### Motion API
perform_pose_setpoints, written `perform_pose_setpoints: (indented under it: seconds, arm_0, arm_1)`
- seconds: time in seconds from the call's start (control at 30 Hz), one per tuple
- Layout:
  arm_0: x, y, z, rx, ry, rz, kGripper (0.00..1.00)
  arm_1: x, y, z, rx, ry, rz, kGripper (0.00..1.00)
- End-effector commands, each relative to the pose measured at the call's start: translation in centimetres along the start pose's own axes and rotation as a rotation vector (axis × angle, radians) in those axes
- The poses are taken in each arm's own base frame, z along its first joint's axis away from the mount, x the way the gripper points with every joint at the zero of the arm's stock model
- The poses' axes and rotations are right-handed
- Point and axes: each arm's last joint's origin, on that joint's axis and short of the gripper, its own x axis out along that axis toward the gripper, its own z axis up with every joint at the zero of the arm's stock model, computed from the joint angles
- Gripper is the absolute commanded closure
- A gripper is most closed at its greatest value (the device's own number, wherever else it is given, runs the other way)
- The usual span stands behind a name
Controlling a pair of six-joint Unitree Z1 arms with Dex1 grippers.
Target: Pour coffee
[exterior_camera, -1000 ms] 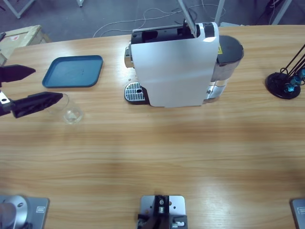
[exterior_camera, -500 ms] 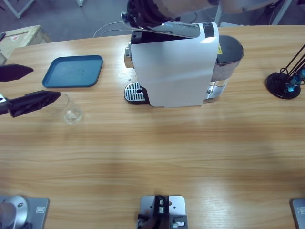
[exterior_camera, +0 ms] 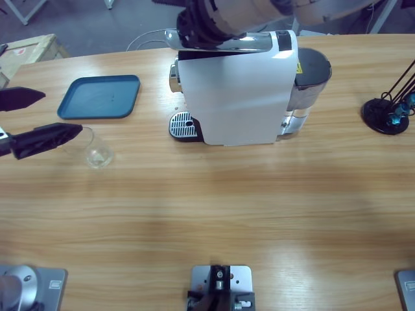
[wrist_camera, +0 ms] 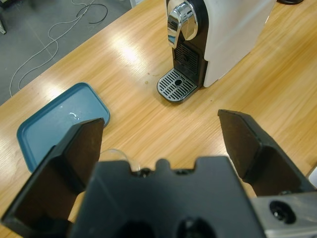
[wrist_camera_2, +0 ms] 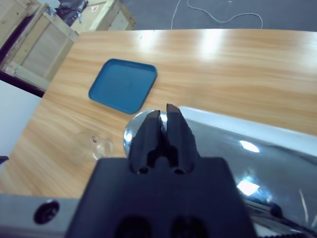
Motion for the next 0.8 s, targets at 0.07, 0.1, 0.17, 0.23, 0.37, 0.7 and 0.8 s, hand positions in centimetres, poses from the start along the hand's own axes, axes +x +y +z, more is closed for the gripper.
perform_pose_setpoints:
  seconds: [0.07, 0.1, 0.17, 0.23, 0.37, 0.7, 0.8]
  arm_0:
    - [0.2, -0.1, -0.6, -0.005, 0.025, 0.0, 0.009]
    - [0.2, -0.1, -0.6, -0.005, 0.026, -0.001, 0.009]
    - [0.3, -0.1, -0.6, -0.006, 0.029, 0.0, 0.009]
    - [0.4, -0.1, -0.6, -0.01, 0.032, 0.005, 0.009]
    - [0.5, 0.2, -1.6, -0.06, 0.082, 0.093, 0.009]
    - [3.6, 0.9, -4.4, -0.31, 0.289, 0.334, 0.009]
    - [4.8, 0.6, -5.9, -0.389, 0.359, 0.363, 0.009]
  arm_1:
    - [7.9, -3.1, -10.4, -0.082, 0.361, -0.175, 1.0]
    - [7.9, -3.1, -10.3, -0.082, 0.359, -0.175, 1.0]
    - [7.3, -2.8, -9.6, -0.094, 0.338, -0.165, 1.0]
    - [5.4, -2.1, -7.7, -0.161, 0.287, -0.123, 1.0]
    - [-2.6, 0.2, -2.4, -0.313, 0.102, -0.029, 0.007]
    - [-19.5, -1.8, -3.7, -0.454, 0.114, -0.083, 0.0]
    - [-21.2, -3.7, -5.6, -0.432, 0.136, -0.117, 0.0]
